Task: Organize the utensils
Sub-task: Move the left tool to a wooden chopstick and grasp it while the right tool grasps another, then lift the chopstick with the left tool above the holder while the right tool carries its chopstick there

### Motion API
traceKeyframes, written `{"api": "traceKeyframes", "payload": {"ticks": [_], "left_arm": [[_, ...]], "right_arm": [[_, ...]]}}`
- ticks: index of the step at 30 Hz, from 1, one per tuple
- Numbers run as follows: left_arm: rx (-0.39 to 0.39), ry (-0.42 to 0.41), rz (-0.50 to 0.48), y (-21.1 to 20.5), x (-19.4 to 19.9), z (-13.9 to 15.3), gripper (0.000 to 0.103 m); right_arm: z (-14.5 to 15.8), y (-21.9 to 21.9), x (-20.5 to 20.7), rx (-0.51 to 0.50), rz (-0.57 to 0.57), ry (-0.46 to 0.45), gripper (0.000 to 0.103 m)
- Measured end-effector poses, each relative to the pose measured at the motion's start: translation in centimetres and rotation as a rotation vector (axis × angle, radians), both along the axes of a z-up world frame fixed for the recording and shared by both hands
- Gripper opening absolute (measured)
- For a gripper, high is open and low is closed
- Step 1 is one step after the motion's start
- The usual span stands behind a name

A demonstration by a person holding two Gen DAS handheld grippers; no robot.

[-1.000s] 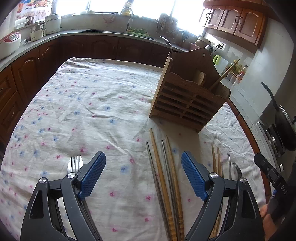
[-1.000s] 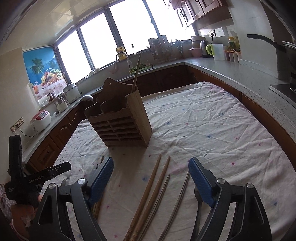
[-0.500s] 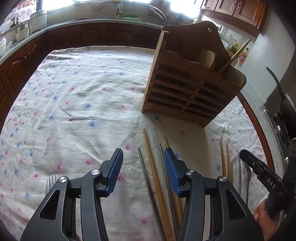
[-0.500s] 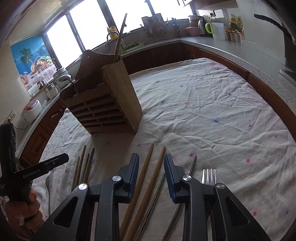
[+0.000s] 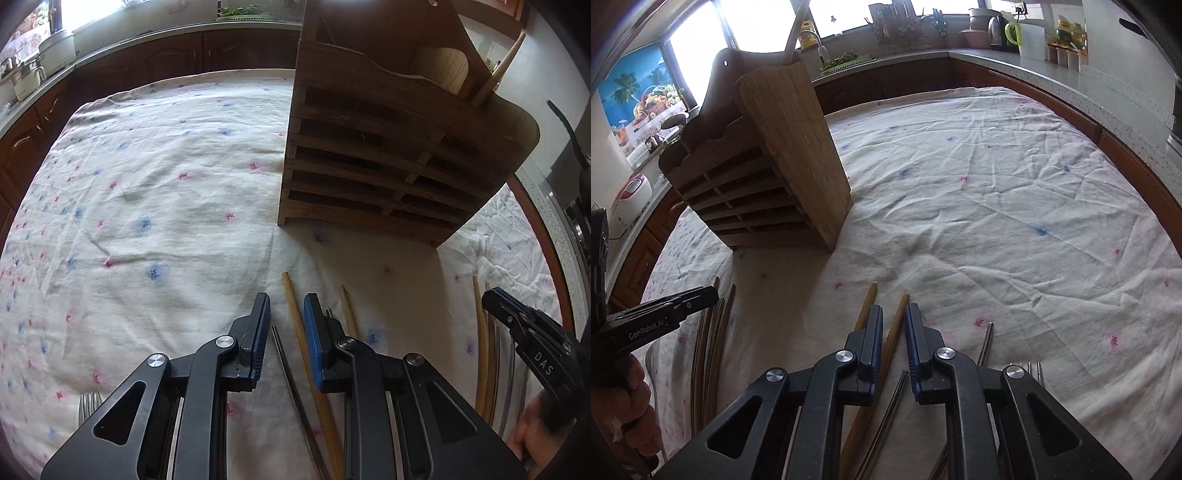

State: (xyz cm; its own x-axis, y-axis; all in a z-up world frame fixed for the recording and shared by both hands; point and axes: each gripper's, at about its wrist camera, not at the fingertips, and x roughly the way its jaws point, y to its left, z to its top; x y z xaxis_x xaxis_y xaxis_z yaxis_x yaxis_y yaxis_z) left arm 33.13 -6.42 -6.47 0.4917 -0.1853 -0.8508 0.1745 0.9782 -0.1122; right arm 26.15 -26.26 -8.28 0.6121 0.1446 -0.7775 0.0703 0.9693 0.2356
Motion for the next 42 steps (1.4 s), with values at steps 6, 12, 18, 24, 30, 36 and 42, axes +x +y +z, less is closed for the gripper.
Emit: {"api": "traceKeyframes", "payload": {"ticks": [6,12,18,24,30,36,42], "left_arm": [[0.015,-0.007,-0.022,-0.7,0.1,0.0,0.007],[-0.058,-0.016,-0.013,0.2,-1.1,1.2,0.005],[-0.155,-0.077,-0.014,2.1,-4.0,4.9,0.004],[-0.229,-0.147,-0.018,4.4,-7.3,8.7,0.004],[-0.276,-0.21,-0.031,5.2,-10.0,11.6,0.004],[-0.295,-0.276,-0.049,6.1,-12.5,14.2,0.004],[-0.308,-0.331,-0.044,6.7,-13.4,15.9,0.004]], "right_arm": [[0.1,0.4,0.7,-0.031,0.001,0.006,0.009],[1.1,-0.2,-0.3,0.058,-0.008,-0.03,0.007],[5.1,0.4,-2.5,0.11,0.019,-0.124,0.005],[8.9,0.9,-4.8,0.13,0.049,-0.206,0.005],[11.8,1.4,-6.9,0.145,0.07,-0.276,0.005],[15.0,1.6,-8.8,0.139,0.086,-0.356,0.005],[17.6,1.5,-9.8,0.13,0.086,-0.431,0.005]]}}
